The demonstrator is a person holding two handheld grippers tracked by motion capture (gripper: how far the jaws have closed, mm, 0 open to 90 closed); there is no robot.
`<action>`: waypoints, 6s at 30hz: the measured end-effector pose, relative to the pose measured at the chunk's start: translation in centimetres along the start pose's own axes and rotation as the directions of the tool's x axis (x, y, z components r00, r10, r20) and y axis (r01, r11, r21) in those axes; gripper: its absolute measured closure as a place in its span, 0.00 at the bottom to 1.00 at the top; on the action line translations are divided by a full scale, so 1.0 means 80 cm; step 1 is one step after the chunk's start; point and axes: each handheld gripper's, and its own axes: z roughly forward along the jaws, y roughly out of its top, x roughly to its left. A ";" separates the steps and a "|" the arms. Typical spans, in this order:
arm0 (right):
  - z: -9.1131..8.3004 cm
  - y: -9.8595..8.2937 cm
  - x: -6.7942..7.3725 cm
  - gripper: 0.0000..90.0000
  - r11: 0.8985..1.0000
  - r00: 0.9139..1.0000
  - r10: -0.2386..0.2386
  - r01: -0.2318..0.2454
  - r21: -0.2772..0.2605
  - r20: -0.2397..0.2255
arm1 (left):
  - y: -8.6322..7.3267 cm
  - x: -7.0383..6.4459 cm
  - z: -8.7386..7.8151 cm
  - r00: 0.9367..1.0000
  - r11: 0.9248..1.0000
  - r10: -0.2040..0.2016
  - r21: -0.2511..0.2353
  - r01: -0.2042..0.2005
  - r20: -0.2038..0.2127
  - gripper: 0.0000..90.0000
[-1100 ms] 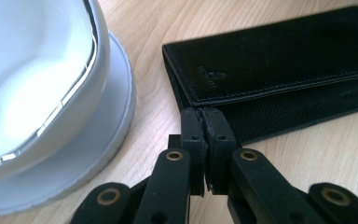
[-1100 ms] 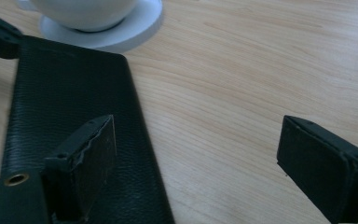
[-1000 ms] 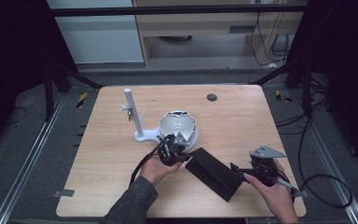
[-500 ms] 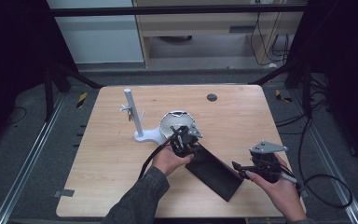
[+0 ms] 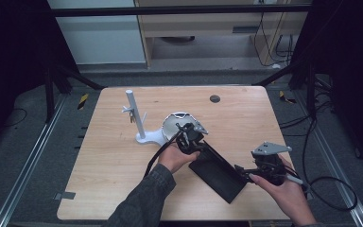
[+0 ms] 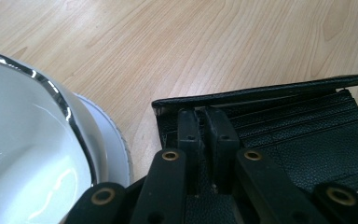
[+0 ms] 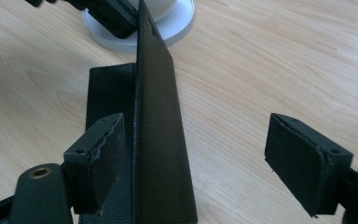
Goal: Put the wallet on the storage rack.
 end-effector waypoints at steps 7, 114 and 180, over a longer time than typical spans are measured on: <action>-0.004 0.013 0.001 0.23 1.000 0.999 -0.008 0.009 0.024 -0.036 | 0.008 -0.004 0.002 1.000 1.000 0.007 -0.003 -0.007 0.001 0.94; -0.013 0.071 0.016 0.94 0.935 0.948 -0.314 0.302 -0.187 -0.043 | -0.021 0.006 -0.115 0.997 0.981 0.076 -0.178 -0.078 -0.018 0.11; 0.100 -0.035 -0.027 0.08 0.990 0.992 0.097 -0.087 -0.113 0.083 | 0.062 0.032 -0.222 0.996 1.000 0.009 -0.028 -0.011 -0.089 0.89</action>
